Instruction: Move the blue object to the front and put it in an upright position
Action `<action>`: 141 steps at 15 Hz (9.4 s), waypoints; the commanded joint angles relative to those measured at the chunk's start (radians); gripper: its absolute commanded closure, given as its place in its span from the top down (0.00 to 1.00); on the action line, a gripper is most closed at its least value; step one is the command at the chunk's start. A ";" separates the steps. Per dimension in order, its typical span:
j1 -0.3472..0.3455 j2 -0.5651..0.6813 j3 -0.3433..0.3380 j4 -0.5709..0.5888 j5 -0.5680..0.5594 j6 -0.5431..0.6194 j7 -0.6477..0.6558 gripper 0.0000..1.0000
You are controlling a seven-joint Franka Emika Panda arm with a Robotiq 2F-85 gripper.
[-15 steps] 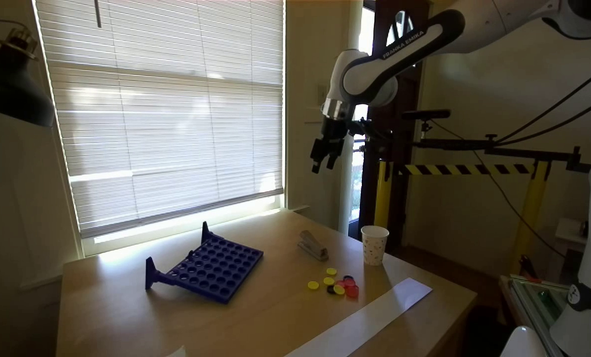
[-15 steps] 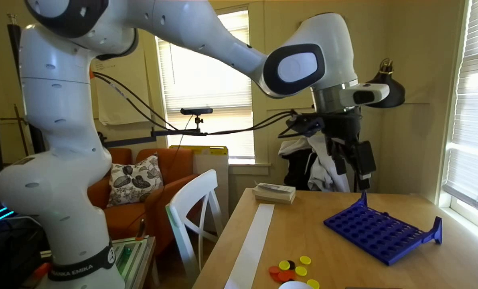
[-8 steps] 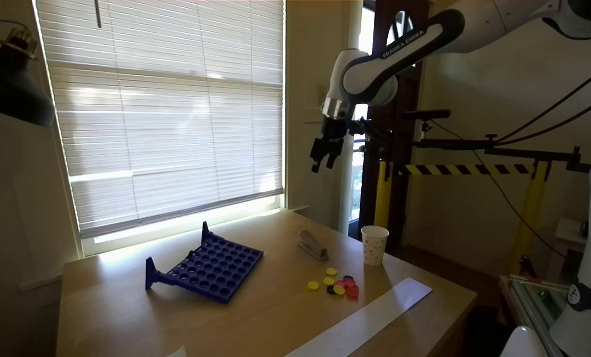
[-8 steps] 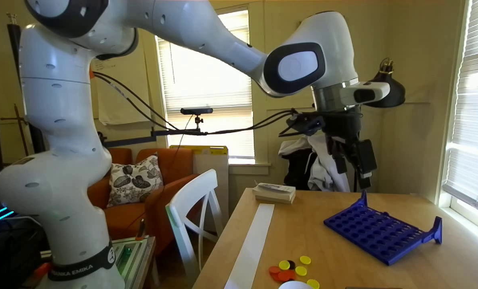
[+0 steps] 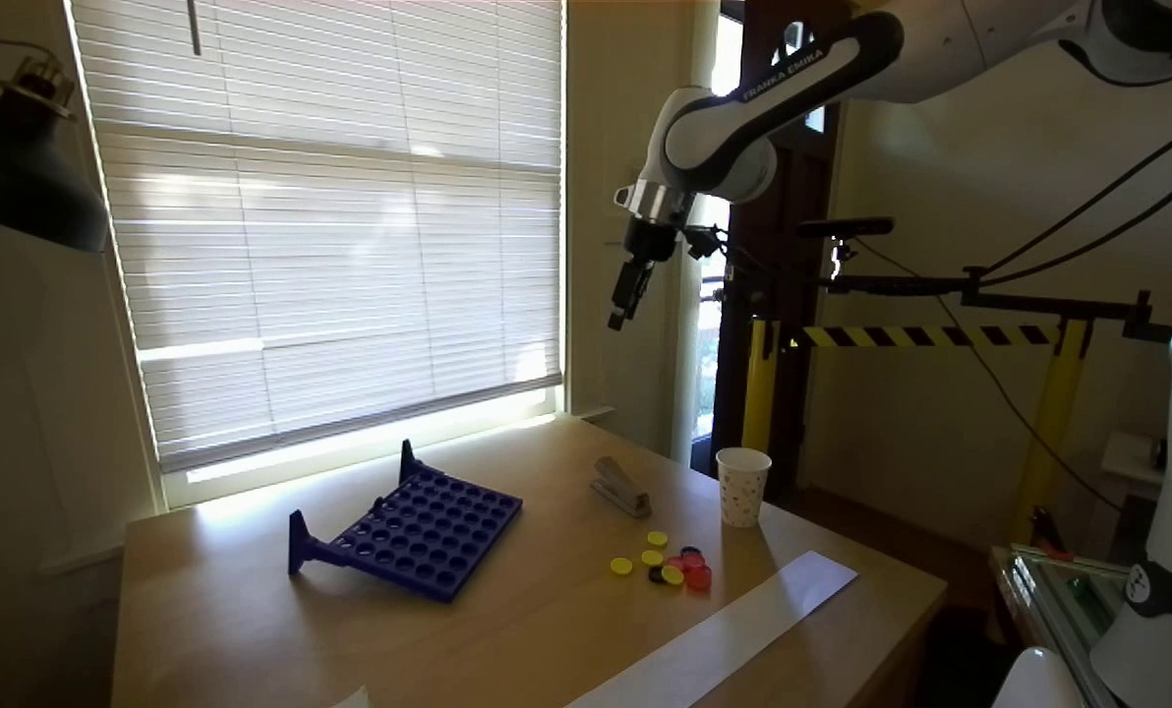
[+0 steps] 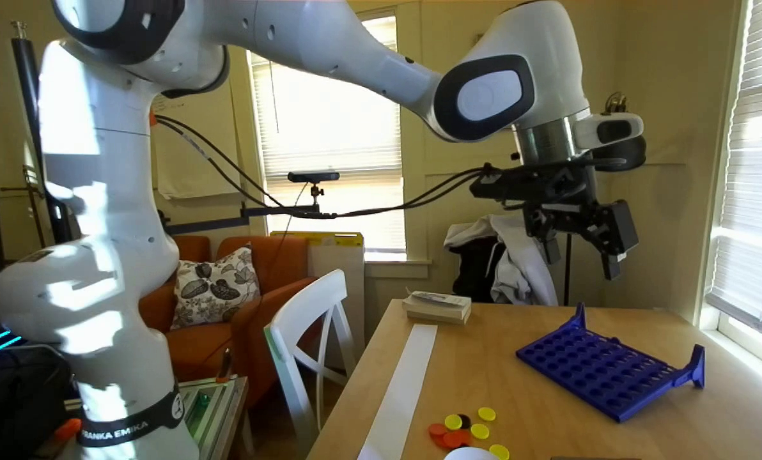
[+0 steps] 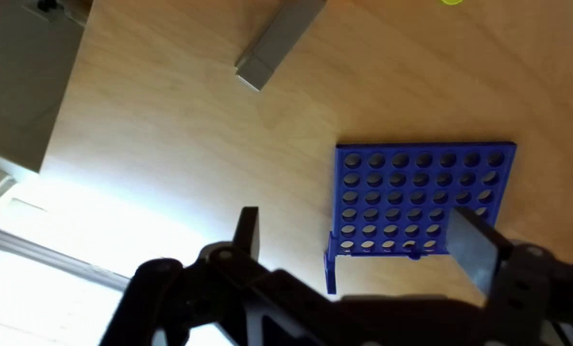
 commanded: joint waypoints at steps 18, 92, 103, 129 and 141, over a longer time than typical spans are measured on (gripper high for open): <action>-0.134 0.482 0.160 0.495 0.136 -0.201 -0.321 1.00; -0.004 1.241 0.225 1.339 0.112 -0.199 -0.164 0.66; 0.031 1.227 0.107 1.323 0.040 -0.258 -0.139 0.00; 0.021 1.093 0.033 1.308 0.081 -0.439 -0.136 0.78; -0.148 1.160 0.220 1.298 0.243 -0.523 -0.226 1.00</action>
